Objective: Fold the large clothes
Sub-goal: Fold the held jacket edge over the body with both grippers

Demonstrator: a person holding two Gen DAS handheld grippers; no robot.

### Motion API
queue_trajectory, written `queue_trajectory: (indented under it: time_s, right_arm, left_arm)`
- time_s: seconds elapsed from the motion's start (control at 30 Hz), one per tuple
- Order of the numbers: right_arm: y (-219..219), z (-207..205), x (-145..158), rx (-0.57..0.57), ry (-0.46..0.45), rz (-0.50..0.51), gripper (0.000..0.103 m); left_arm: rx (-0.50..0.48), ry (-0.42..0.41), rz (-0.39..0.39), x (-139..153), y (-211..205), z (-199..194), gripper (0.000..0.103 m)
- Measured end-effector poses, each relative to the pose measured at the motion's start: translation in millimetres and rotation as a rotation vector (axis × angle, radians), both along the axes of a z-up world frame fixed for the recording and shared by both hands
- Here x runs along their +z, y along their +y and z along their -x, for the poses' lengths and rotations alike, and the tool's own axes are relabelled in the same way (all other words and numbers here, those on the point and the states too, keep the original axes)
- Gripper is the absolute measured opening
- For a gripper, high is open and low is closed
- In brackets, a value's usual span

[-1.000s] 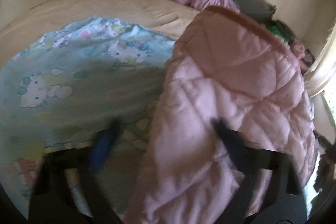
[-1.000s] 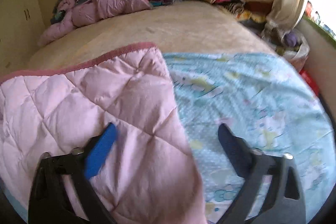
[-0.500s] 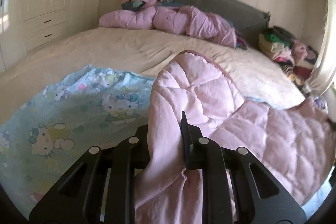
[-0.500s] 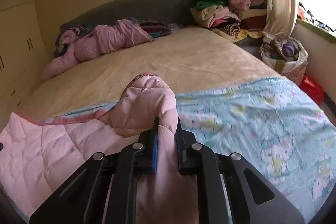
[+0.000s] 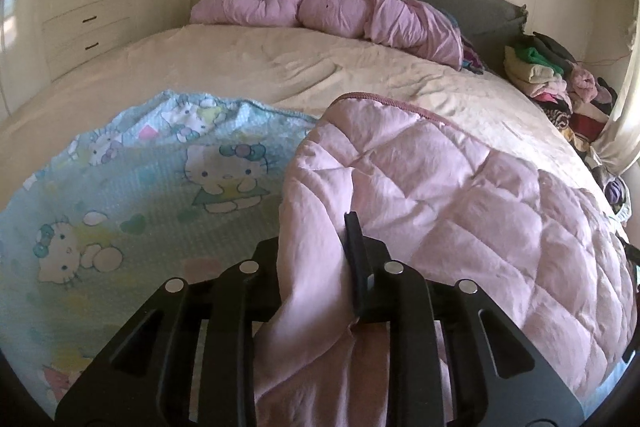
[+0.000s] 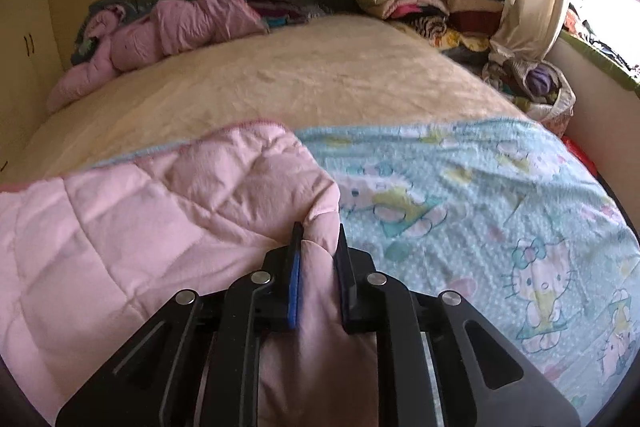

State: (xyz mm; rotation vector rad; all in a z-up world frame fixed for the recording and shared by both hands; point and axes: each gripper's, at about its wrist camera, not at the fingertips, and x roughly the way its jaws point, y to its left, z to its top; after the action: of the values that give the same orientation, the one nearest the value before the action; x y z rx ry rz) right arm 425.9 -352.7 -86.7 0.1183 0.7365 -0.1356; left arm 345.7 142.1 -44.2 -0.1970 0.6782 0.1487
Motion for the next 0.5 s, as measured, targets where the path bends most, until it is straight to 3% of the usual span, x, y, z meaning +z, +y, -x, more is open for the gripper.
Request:
queue_trajectory:
  time_s: [0.5]
  right_arm:
    - [-5,-3,-24,-0.022,0.045,-0.065,0.021]
  left_arm:
    - [-0.010,0.048,0.020,-19,2,-9,0.025]
